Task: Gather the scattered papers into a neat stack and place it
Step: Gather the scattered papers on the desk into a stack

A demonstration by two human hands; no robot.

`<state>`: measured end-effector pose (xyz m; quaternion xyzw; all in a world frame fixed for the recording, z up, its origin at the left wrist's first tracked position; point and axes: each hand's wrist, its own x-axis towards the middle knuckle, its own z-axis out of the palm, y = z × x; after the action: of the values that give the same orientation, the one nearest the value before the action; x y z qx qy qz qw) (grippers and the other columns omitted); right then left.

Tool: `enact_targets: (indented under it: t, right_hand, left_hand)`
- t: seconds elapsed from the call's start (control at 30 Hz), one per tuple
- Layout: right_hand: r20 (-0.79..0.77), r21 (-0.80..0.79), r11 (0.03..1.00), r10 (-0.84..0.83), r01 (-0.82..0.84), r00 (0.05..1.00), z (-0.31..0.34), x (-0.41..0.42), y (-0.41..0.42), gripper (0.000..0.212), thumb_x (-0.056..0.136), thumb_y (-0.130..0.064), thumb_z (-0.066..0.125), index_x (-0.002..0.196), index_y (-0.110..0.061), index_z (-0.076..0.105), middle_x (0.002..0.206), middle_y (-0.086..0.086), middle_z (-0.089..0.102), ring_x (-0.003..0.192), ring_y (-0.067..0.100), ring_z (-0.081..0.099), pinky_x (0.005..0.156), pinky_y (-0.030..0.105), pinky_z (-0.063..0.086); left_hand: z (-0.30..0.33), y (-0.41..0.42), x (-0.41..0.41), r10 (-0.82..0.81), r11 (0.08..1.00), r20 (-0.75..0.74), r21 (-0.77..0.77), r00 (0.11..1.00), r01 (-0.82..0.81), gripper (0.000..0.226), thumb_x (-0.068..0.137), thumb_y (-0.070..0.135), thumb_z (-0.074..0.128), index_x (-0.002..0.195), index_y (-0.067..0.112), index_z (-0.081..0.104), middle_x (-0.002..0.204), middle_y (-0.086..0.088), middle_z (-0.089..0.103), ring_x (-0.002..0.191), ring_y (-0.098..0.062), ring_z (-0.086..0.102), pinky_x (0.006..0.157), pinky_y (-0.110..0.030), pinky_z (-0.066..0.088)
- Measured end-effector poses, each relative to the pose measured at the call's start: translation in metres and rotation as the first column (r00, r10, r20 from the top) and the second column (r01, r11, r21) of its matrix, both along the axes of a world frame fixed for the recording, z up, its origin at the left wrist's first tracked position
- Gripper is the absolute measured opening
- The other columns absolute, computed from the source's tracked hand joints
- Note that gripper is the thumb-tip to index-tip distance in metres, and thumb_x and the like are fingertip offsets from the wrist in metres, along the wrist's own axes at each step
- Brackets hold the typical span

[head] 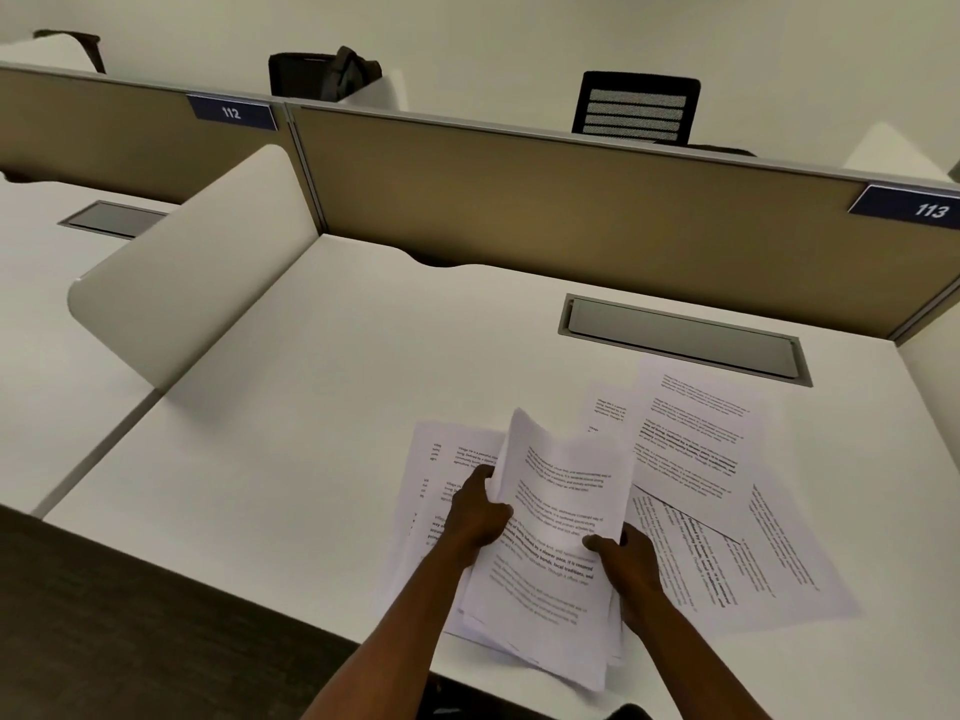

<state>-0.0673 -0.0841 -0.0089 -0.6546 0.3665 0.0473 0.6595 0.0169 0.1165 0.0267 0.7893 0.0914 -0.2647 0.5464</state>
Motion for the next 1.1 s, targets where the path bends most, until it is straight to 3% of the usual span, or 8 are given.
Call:
enact_targets:
  t: [0.2,0.3,0.4,0.5,0.6,0.77,0.93,1.1]
  right_hand:
    - [0.073,-0.131,0.981,0.152,-0.142,0.986,-0.001,-0.008,-0.001,0.071,0.088,-0.003,0.064,0.149,-0.020,0.031,0.137,0.007,0.051,0.117,0.024,0.053,0.102,0.045,0.045]
    - [0.126,-0.075,0.995,0.076,-0.067,0.989,0.005,-0.006,-0.013,0.073,0.086,0.004,0.063,0.147,-0.024,0.034,0.141,0.009,0.052,0.121,0.031,0.055,0.102,0.055,0.047]
    - [0.175,0.033,0.999,-0.037,0.032,0.984,0.018,-0.005,-0.032,0.074,0.080,0.011,0.064,0.142,-0.026,0.043,0.131,0.011,0.060,0.106,0.027,0.062,0.087,0.049,0.054]
    - [0.239,0.190,0.976,-0.149,0.104,0.960,0.031,-0.003,-0.061,0.074,0.073,0.015,0.066,0.134,-0.025,0.053,0.124,0.009,0.067,0.104,0.031,0.065,0.076,0.043,0.058]
    - [0.315,0.309,0.949,-0.163,0.062,0.935,0.044,-0.006,-0.085,0.065,0.080,0.013,0.060,0.133,-0.024,0.057,0.124,0.007,0.069,0.109,0.029,0.067,0.079,0.042,0.061]
    - [0.280,0.186,0.982,-0.032,-0.021,0.959,0.042,-0.006,-0.059,0.067,0.075,0.010,0.067,0.131,-0.026,0.058,0.120,0.000,0.071,0.107,0.017,0.068,0.076,0.027,0.059]
    - [0.161,0.147,0.986,0.052,-0.076,0.986,0.014,-0.001,-0.021,0.074,0.078,0.013,0.066,0.142,-0.017,0.044,0.131,0.012,0.060,0.116,0.031,0.058,0.101,0.052,0.046]
    - [0.080,0.009,0.994,0.111,-0.112,0.991,-0.001,0.005,0.003,0.070,0.085,0.011,0.062,0.145,-0.015,0.039,0.135,0.015,0.056,0.114,0.029,0.056,0.100,0.048,0.047]
  left_hand:
    - [-0.004,0.017,-0.005,0.067,0.993,0.012,-0.102,0.998,-0.066,0.058,0.086,0.020,0.073,0.138,0.026,0.046,0.127,-0.005,0.063,0.108,-0.022,0.065,0.092,-0.043,0.057]
    - [-0.006,0.033,-0.009,0.193,0.979,0.157,0.028,0.968,-0.200,0.043,0.086,0.026,0.074,0.126,0.022,0.060,0.119,-0.005,0.068,0.096,-0.014,0.064,0.077,-0.020,0.054]
    - [-0.015,0.058,-0.016,0.257,0.922,0.286,0.215,0.923,-0.323,0.038,0.086,0.023,0.072,0.122,0.017,0.063,0.120,-0.010,0.066,0.109,-0.025,0.063,0.091,-0.035,0.054]
    - [-0.029,0.082,-0.024,0.219,0.872,0.258,0.382,0.941,-0.308,0.046,0.085,0.030,0.072,0.127,0.017,0.058,0.129,-0.013,0.058,0.120,-0.030,0.054,0.100,-0.041,0.048]
    - [-0.038,0.088,-0.031,0.166,0.830,0.225,0.493,0.960,-0.259,0.060,0.079,0.046,0.075,0.130,0.021,0.054,0.133,-0.010,0.049,0.124,-0.030,0.046,0.101,-0.043,0.045]
    - [-0.045,0.080,-0.033,0.073,0.775,0.243,0.597,0.967,-0.208,0.088,0.070,0.058,0.077,0.141,0.021,0.041,0.134,-0.010,0.042,0.122,-0.030,0.044,0.099,-0.041,0.044]
    - [-0.043,0.076,-0.026,0.120,0.797,0.215,0.561,0.969,-0.223,0.102,0.068,0.044,0.083,0.149,0.019,0.027,0.136,-0.014,0.040,0.121,-0.034,0.046,0.103,-0.044,0.041]
    - [-0.042,0.082,-0.018,0.163,0.851,0.176,0.474,0.971,-0.229,0.095,0.075,0.030,0.082,0.151,0.018,0.027,0.139,-0.014,0.046,0.128,-0.033,0.046,0.109,-0.044,0.037]
